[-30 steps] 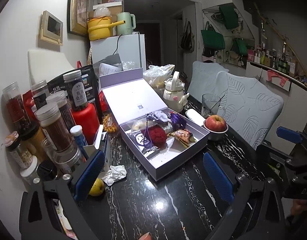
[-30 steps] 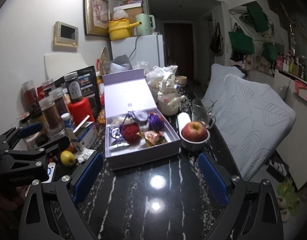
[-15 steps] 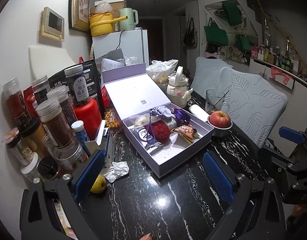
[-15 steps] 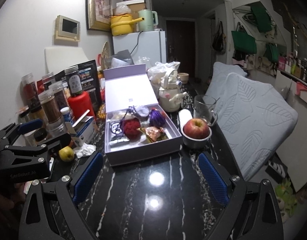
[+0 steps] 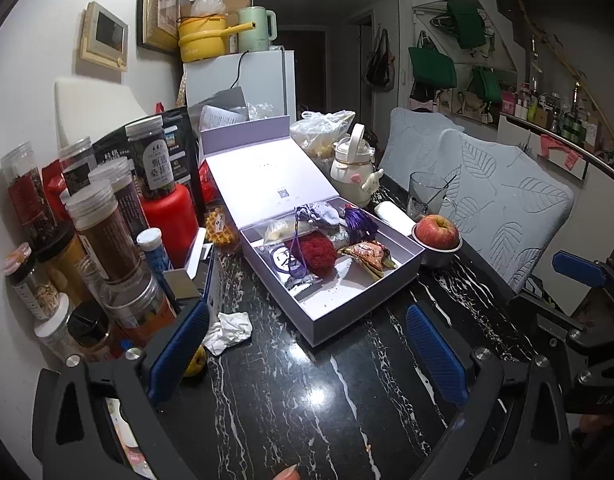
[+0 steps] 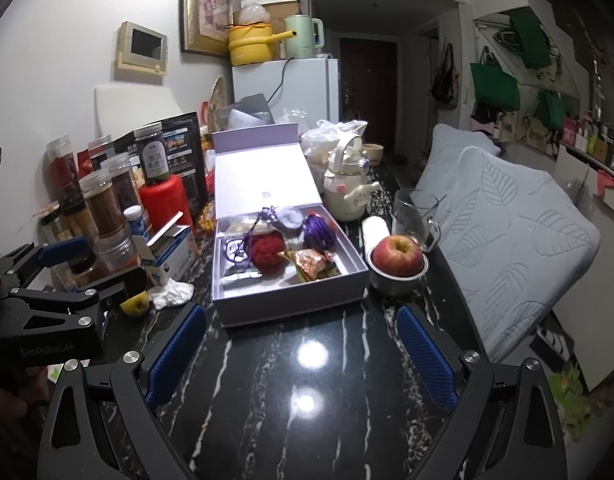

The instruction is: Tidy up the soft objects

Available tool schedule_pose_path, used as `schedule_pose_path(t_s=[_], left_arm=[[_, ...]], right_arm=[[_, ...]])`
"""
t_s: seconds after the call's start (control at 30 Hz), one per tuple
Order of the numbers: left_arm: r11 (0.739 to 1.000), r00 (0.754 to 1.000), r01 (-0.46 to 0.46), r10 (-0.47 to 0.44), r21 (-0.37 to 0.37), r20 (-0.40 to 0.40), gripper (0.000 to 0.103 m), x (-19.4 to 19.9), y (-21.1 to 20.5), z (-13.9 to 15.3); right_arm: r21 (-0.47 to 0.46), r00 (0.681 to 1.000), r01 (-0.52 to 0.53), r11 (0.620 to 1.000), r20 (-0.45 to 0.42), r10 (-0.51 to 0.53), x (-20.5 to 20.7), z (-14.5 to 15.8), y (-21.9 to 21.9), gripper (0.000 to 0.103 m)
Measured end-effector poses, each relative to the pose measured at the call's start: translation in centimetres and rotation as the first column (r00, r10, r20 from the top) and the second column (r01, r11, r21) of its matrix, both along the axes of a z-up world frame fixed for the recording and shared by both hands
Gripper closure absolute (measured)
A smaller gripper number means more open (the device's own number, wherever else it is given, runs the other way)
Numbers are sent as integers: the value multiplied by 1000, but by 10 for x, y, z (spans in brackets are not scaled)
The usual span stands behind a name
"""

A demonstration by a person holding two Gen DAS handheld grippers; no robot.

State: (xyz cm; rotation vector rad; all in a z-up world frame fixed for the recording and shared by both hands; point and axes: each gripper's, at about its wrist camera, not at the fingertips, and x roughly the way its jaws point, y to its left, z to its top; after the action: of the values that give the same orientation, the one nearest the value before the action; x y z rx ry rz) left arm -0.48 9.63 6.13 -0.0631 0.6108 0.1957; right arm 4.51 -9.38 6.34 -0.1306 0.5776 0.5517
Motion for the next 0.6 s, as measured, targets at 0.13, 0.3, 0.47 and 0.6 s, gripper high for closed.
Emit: schedule_pose_path(t_s=[0.13,0.3,0.47,0.6], left_arm=[[1000,1000,-6,6,3,3,2,-1,-1,0],[1000,1000,5,-5,0,10,2,-3,-2,2],[1000,1000,18,-18,0,13,2,-3,-4,3],[1000,1000,30,-30,-8,7,2,-1,-6,4]], right_arm=[[-1,1000,-2,1000,-1,2,0,0,0,5],[-2,1000,-3,1000,0,3,0,0,-1,5],[-3,1000,-6,1000,3,6,-1,-1,-2,5],[-3,1000,-6,1000,5,6,0,-1,-2,5]])
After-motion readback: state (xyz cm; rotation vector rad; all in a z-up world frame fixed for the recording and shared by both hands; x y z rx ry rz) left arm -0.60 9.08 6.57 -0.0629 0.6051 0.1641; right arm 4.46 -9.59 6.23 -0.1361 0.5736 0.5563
